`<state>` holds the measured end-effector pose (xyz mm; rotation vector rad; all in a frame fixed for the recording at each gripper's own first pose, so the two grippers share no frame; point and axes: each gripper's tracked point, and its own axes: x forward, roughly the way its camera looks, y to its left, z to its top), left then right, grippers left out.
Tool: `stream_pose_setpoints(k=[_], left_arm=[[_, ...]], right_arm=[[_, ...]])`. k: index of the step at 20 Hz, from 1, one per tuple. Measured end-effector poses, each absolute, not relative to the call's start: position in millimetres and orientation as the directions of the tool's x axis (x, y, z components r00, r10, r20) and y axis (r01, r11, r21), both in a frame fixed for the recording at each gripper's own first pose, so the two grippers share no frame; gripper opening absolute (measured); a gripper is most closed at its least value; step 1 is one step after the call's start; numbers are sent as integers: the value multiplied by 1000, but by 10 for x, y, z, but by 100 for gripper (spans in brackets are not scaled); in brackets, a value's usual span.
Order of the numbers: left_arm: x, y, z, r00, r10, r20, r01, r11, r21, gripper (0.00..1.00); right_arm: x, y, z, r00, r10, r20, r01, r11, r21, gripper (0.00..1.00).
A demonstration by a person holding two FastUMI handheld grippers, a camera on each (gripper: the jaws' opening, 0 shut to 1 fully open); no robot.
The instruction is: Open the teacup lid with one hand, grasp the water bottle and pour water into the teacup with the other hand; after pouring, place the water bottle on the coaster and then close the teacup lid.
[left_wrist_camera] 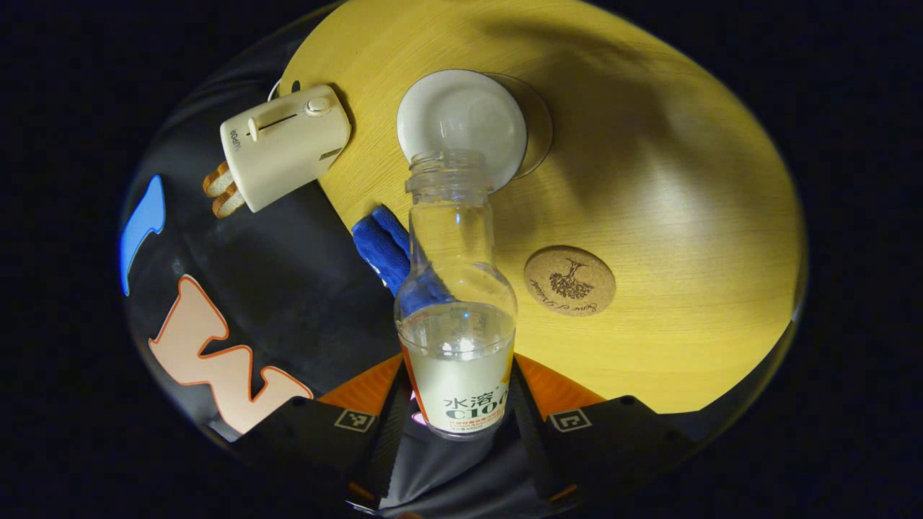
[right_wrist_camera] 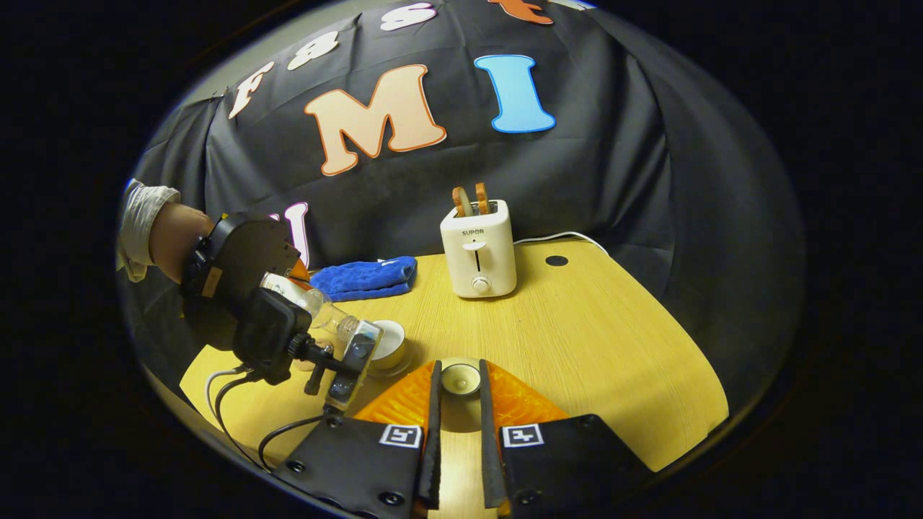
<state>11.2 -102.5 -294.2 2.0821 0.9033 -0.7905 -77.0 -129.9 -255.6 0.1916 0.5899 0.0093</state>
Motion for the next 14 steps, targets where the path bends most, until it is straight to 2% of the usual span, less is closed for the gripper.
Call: stream_pose_setpoints(k=[5, 10, 14], left_arm=[[-57, -1004, -3132, 527, 236, -816, 842, -272, 466, 72], [-98, -1026, -3282, 529, 106, -842, 848, -31, 529, 72], [-17, -1024, -3285, 582, -28, -813, 802, 184, 568, 71]], right_arm=[[-784, -1204, -2505, 824, 76, -562, 15, 988, 156, 26], [-736, -1005, -2446, 817, 97, -568, -28, 991, 129, 26], [-681, -860, -2391, 811, 109, -574, -64, 993, 98, 27]])
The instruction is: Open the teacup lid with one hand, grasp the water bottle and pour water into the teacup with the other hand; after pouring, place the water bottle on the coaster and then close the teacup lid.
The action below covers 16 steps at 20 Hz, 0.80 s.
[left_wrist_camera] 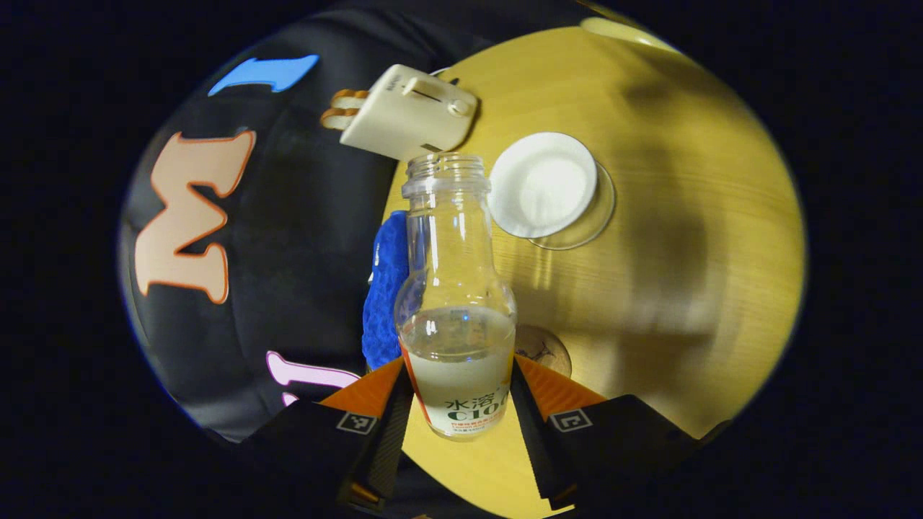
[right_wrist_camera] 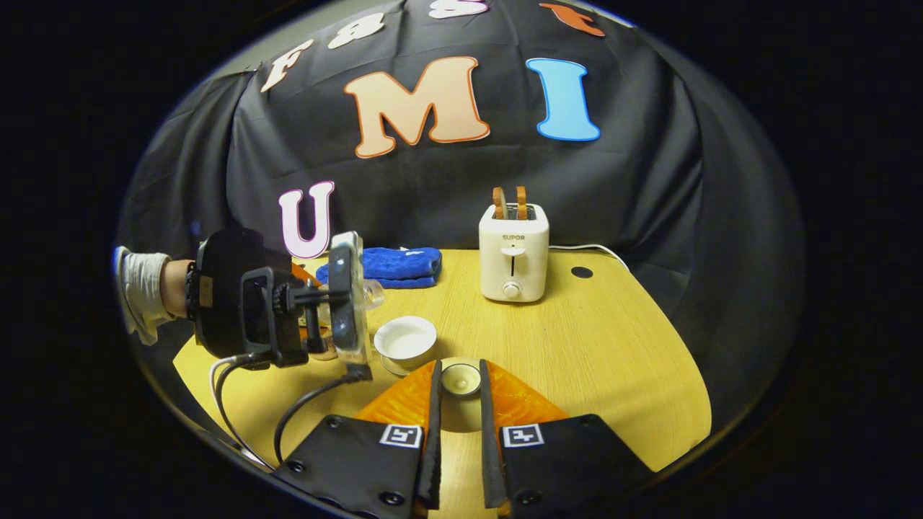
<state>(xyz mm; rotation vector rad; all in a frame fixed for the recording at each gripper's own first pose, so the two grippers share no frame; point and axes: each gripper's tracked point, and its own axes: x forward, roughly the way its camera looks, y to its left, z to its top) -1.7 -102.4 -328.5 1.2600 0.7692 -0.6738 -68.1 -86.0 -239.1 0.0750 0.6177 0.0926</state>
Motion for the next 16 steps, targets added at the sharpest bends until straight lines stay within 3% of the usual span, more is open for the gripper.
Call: stream_pose_setpoints(k=[8, 16], left_arm=[[112, -1066, -3202, 698, -201, -687, 621, 648, 441, 71], [172, -1147, -3228, 776, -277, -566, 479, 843, 244, 70]], right_arm=[[-648, -595, -2375, 793, 112, -599, -107, 993, 45, 27], [-714, -283, -2387, 757, 122, -642, -178, 984, -23, 26]])
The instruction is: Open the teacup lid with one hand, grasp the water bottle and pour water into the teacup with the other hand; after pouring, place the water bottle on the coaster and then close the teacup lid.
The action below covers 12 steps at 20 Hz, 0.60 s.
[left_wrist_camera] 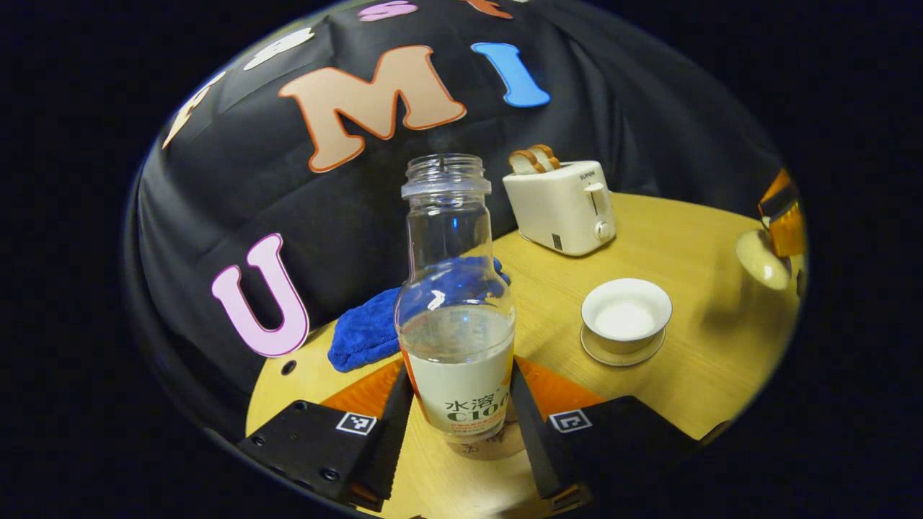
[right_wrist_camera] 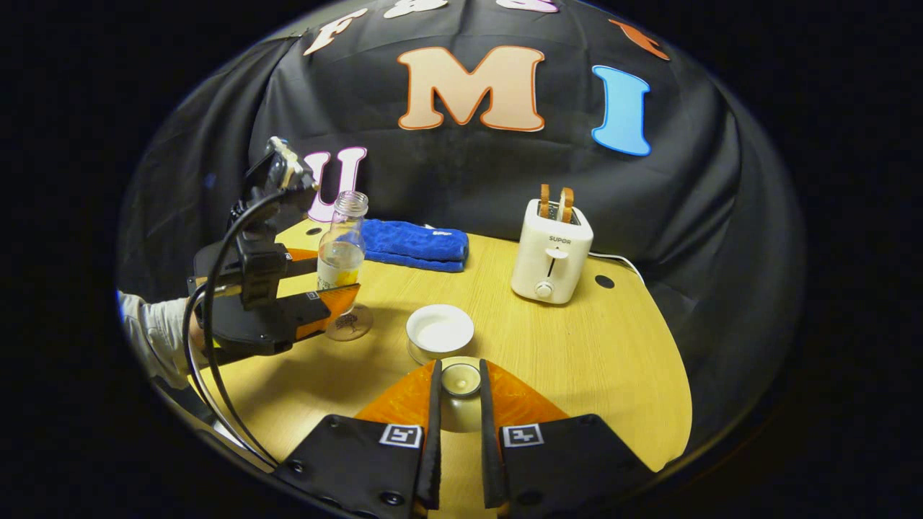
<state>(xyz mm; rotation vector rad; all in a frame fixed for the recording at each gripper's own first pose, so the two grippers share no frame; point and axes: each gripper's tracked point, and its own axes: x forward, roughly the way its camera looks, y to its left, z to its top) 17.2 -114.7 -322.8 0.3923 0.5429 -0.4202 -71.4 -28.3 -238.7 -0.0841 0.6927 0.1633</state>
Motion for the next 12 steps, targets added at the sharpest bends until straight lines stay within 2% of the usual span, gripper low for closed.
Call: stream_pose_setpoints(k=[4, 12], left_arm=[[146, -1009, -3210, 804, -294, -516, 414, 900, 132, 71], [75, -898, -3429, 793, -288, -537, 363, 931, 37, 73]], right_arm=[[-752, -129, -2417, 740, 128, -660, -213, 976, -49, 26], [-692, -1, -2353, 739, 123, -662, -205, 978, -46, 26]])
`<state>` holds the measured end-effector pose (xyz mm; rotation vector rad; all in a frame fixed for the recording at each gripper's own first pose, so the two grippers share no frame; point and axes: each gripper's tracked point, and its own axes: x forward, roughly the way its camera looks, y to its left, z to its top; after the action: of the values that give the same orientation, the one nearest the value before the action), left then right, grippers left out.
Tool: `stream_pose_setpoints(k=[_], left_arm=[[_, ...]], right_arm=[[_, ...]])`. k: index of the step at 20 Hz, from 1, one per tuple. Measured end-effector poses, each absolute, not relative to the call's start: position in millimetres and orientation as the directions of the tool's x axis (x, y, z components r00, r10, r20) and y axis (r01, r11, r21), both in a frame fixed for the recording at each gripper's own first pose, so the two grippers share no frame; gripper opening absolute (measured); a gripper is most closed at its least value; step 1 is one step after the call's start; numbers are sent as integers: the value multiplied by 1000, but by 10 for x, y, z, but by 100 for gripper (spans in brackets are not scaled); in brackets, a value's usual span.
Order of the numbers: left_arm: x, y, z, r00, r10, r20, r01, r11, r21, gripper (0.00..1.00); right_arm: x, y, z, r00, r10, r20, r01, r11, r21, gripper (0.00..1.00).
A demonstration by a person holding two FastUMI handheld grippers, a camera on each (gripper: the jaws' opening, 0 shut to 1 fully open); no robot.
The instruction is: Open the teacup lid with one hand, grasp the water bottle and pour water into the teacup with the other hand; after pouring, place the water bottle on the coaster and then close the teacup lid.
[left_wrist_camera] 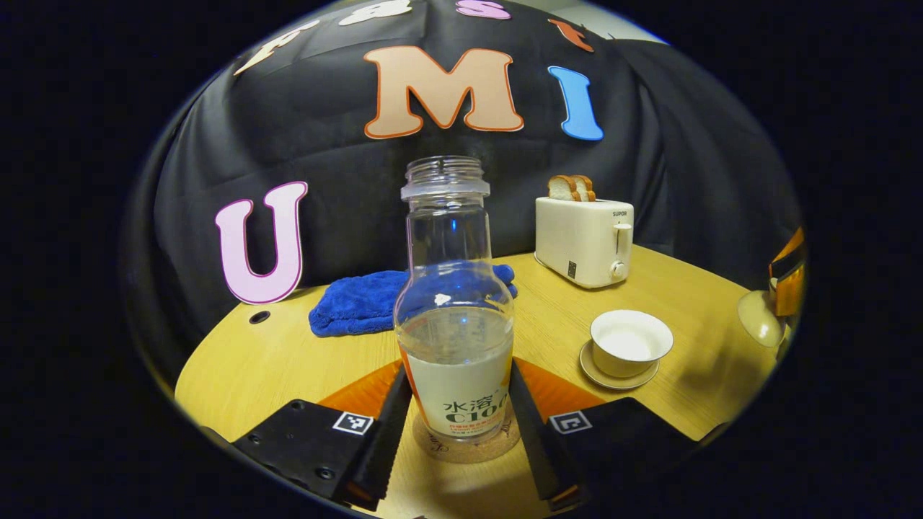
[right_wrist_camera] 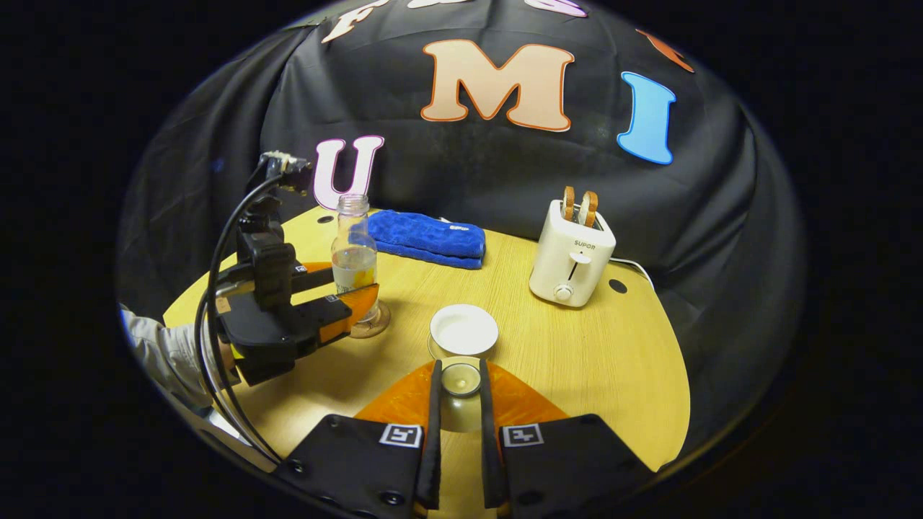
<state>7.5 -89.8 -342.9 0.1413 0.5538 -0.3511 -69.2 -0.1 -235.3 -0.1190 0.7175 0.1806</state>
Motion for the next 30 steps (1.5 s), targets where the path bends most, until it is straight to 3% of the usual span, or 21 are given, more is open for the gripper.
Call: stream_pose_setpoints(k=[14, 18, 30], left_arm=[[-115, -798, -3574, 766, -272, -583, 343, 939, 13, 77], [-231, -725, -3470, 768, -257, -587, 333, 943, 22, 97], [-555, -387, -2570, 838, -201, -507, 273, 959, 71, 97]], right_arm=[[-566, 87, -2269, 754, 145, -640, -218, 975, -36, 27], [-414, 120, -2282, 767, 159, -622, -216, 976, -17, 26], [224, 257, -2745, 780, 185, -598, -218, 976, 18, 27]])
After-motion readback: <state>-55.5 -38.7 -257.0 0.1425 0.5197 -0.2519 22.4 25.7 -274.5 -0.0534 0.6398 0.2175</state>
